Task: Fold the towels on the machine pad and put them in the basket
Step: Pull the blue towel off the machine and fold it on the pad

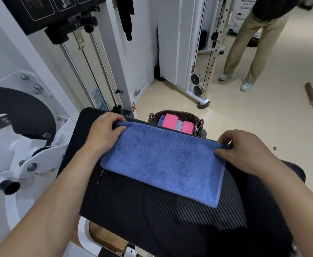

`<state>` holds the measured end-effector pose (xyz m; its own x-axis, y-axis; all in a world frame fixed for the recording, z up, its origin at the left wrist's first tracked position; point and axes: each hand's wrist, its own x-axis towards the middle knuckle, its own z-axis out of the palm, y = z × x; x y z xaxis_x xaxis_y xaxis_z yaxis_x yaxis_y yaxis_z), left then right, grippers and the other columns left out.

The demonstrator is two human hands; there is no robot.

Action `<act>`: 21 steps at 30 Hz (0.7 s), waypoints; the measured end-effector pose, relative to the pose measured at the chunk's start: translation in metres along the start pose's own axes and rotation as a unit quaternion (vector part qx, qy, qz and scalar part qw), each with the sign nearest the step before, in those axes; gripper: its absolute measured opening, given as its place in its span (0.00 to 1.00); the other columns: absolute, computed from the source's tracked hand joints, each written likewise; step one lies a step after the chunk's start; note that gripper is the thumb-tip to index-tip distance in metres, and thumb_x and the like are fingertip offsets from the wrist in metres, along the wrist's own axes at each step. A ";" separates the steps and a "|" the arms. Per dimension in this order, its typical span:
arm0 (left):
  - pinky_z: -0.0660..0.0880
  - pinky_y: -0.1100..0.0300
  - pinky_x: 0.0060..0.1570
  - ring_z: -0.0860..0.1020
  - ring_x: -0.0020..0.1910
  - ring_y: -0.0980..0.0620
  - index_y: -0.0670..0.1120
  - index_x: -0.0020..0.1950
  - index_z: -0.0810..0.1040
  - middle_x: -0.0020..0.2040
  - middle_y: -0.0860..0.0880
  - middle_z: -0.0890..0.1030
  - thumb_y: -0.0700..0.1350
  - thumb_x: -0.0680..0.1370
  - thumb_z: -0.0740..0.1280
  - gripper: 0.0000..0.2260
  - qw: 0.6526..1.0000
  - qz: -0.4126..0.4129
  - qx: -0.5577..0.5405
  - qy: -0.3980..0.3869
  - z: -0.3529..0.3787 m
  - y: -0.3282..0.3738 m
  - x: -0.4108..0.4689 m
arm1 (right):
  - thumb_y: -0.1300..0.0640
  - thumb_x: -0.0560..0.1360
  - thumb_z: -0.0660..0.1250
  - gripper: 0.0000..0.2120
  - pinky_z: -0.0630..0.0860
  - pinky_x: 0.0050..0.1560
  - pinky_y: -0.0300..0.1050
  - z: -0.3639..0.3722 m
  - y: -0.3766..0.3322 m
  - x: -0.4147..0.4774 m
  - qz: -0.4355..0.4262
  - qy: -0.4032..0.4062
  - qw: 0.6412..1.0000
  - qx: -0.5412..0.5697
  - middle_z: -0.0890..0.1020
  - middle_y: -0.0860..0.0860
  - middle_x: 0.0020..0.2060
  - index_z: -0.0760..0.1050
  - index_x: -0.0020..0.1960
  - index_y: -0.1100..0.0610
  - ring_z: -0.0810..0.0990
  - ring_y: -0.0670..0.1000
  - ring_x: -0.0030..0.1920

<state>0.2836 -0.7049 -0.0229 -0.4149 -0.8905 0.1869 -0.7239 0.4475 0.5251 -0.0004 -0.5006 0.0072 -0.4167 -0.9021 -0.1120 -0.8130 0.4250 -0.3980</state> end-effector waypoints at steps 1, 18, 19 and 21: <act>0.69 0.61 0.51 0.75 0.50 0.54 0.51 0.47 0.79 0.47 0.55 0.78 0.42 0.74 0.71 0.05 1.000 -0.009 -0.010 0.001 -0.002 0.002 -0.001 | 0.56 0.70 0.71 0.04 0.74 0.44 0.47 -0.003 -0.001 0.003 0.001 -0.019 1.000 0.021 0.80 0.48 0.40 0.77 0.42 0.53 0.78 0.52 0.44; 0.75 0.64 0.44 0.78 0.46 0.55 0.59 0.46 0.82 0.46 0.52 0.81 0.31 0.70 0.73 0.20 0.958 -0.050 -0.145 0.242 -0.101 0.008 -0.164 | 0.63 0.68 0.68 0.05 0.73 0.45 0.49 -0.079 -0.119 0.055 -0.226 0.004 0.905 0.360 0.84 0.60 0.45 0.81 0.38 0.54 0.78 0.54 0.42; 0.73 0.69 0.44 0.77 0.45 0.58 0.58 0.44 0.83 0.45 0.53 0.81 0.31 0.69 0.73 0.20 0.962 -0.070 -0.145 0.220 -0.081 0.008 -0.182 | 0.59 0.68 0.69 0.04 0.73 0.44 0.45 -0.069 -0.118 0.057 -0.220 0.000 0.910 0.351 0.84 0.58 0.42 0.82 0.38 0.54 0.78 0.52 0.40; 0.72 0.71 0.44 0.78 0.45 0.61 0.61 0.42 0.83 0.47 0.57 0.79 0.31 0.68 0.75 0.21 0.973 -0.104 -0.133 0.156 -0.032 0.000 -0.213 | 0.57 0.70 0.71 0.04 0.72 0.38 0.44 -0.039 -0.105 0.063 -0.201 -0.008 0.944 0.263 0.82 0.55 0.34 0.82 0.38 0.56 0.75 0.49 0.33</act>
<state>0.3889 -0.5179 -0.0362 -0.0560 -0.9598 0.2751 -0.5891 0.2543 0.7670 0.0431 -0.5988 0.0777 -0.1074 -0.9854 0.1319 -0.5880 -0.0440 -0.8077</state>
